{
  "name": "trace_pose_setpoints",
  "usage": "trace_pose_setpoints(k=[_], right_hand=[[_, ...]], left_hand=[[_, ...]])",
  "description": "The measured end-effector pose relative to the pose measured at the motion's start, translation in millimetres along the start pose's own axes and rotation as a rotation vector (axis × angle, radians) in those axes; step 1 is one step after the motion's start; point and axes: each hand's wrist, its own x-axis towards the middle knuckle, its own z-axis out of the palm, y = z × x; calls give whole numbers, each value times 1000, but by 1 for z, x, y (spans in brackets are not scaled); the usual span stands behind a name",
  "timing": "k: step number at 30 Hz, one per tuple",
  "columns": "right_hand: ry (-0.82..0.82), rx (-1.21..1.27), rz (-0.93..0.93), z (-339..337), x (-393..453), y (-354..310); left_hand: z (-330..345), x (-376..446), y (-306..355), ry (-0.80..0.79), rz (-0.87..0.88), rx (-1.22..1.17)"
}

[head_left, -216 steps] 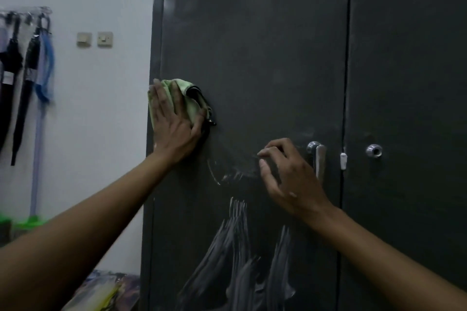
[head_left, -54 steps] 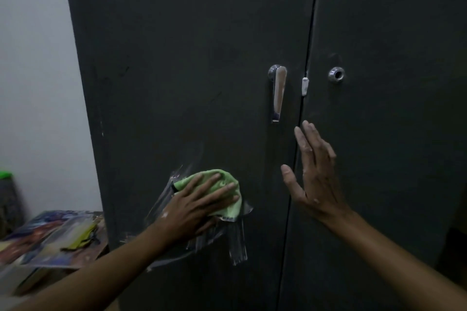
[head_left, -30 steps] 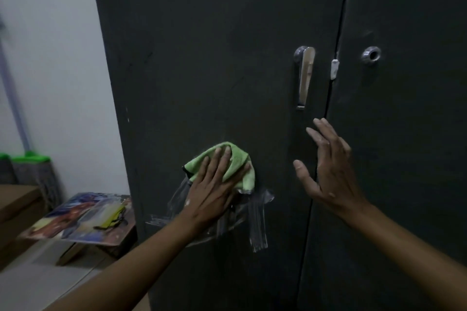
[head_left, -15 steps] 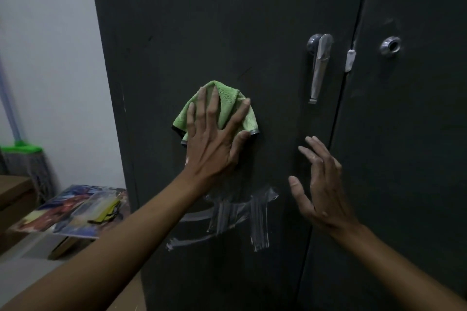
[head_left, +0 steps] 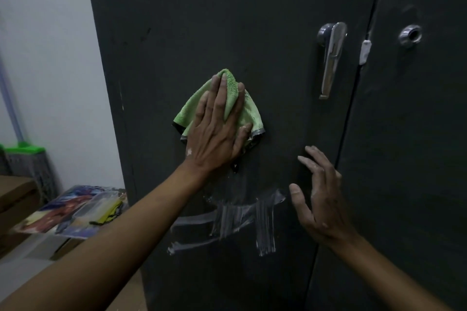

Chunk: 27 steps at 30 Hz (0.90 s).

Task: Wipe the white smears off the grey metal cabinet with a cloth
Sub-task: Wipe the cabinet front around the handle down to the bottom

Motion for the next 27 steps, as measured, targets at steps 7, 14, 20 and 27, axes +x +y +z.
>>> trace_pose_setpoints(k=[7,14,20,27], right_hand=[[188,18,23,19,-6,-1],[386,-55,134,35,-17,-1],[389,-62,298,52,-54,-27],[389,12,256,61,-90,-37]], left_hand=[[1,-15,5,-17,1,36],[11,-116,27,-105,-20,-15],[20,-182,64,-111,-272,-17],[24,-229,69,-152,-385,-72]])
